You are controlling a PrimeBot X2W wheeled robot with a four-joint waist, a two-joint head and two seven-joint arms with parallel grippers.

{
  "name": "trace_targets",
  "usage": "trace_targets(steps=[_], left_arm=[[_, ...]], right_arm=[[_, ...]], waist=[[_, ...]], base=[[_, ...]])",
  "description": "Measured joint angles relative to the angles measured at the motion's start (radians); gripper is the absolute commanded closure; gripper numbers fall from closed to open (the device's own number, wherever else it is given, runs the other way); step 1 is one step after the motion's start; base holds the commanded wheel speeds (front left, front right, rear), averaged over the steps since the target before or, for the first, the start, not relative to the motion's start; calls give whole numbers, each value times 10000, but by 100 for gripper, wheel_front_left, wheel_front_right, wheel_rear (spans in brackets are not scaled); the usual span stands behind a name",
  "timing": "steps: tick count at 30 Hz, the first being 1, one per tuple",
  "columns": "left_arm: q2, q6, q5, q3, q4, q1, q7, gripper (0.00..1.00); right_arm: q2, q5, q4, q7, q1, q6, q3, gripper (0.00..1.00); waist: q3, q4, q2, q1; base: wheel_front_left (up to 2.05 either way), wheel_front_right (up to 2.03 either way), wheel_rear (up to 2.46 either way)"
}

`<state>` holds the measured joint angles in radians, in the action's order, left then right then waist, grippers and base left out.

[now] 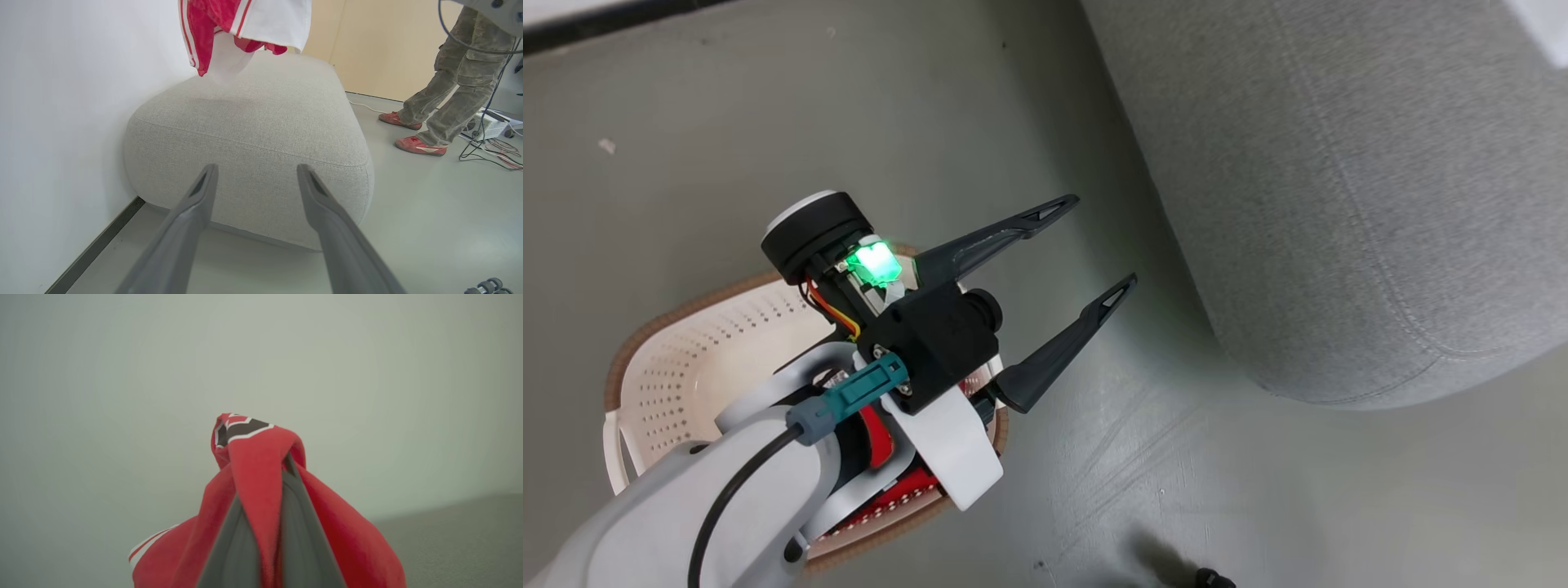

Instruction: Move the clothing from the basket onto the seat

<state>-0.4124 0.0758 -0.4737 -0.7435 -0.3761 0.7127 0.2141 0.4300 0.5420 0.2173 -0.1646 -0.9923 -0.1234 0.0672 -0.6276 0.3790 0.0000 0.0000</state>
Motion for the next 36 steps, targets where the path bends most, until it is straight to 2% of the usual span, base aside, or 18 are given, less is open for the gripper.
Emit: trace_targets(steps=[8,17,24,29,36], left_arm=[[-59,-31,0,50,-378,226,282,0],[-284,-29,94,123,-617,435,493,0],[-372,-13,153,132,-719,673,589,0],[-418,65,174,144,-746,820,591,0],[-577,73,196,182,-752,1007,591,0]], right_arm=[[610,-500,1490,520,-770,-2,339,100],[362,-823,3419,658,-778,-2,1047,100],[322,-1333,4738,1338,-980,-2,1595,100],[314,-1666,5313,1843,-1413,-2,1979,100],[284,-2104,5741,2015,-1921,-2,2460,100]], waist=[[-700,-241,0,0],[-1457,-469,0,0],[-1933,-583,0,0],[-2173,-624,0,1],[-2391,-652,0,0]], base=[[0,0,0],[0,0,0],[0,0,0],[0,0,0],[0,0,0]])
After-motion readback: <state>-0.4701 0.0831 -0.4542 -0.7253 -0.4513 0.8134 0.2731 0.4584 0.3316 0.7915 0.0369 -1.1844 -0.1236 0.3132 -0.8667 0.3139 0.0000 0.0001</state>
